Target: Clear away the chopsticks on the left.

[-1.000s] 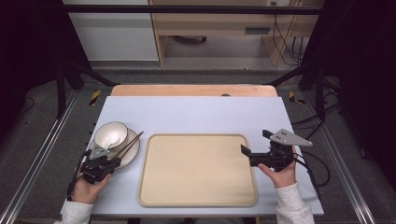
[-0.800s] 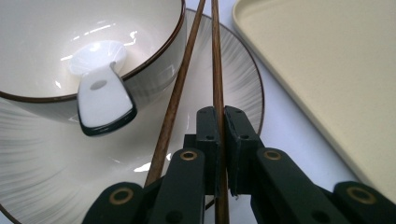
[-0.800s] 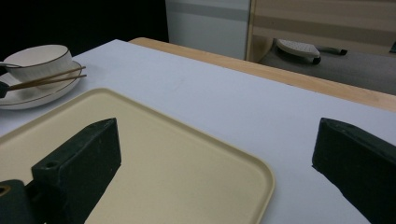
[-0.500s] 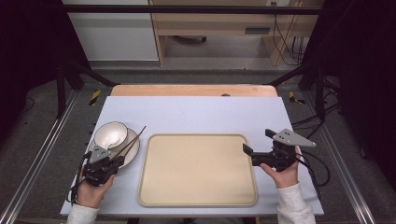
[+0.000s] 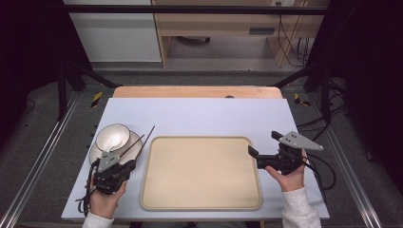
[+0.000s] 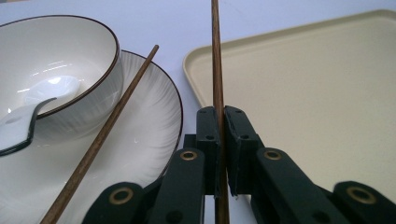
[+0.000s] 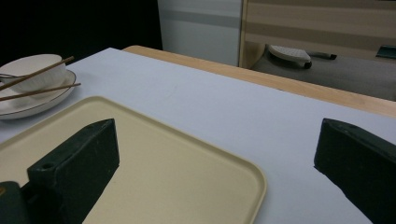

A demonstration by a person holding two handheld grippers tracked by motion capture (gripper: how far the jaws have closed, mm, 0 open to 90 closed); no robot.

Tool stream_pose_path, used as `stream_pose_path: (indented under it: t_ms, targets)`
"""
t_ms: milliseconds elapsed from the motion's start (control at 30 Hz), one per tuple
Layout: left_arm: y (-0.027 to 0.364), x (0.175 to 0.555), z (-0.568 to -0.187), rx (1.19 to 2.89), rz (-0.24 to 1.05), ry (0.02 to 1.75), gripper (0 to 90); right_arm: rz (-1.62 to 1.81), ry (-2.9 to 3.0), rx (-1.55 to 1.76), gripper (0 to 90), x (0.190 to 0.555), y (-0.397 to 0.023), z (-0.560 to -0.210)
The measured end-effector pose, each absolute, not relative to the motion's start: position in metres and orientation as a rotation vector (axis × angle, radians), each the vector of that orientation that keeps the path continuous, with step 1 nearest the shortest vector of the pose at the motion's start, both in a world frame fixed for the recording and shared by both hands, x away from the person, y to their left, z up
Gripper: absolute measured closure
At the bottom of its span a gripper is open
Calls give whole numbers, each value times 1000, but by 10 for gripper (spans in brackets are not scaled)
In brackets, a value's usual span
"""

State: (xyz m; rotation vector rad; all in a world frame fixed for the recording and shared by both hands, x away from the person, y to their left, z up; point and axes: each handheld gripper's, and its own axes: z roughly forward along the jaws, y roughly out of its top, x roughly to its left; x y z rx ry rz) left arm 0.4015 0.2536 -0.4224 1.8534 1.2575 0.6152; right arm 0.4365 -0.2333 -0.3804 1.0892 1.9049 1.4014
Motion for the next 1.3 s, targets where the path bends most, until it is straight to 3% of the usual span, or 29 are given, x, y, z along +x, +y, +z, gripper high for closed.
stream_pose_path:
  t_ms: [667,1300]
  targets:
    - [214,399,-422,1734,686,1394,847,1414,1913,1072,5,433,-232,-377]
    - [190,396,-460,1622,650,1462,847,1402,1936,1075,5,436,-228,-380]
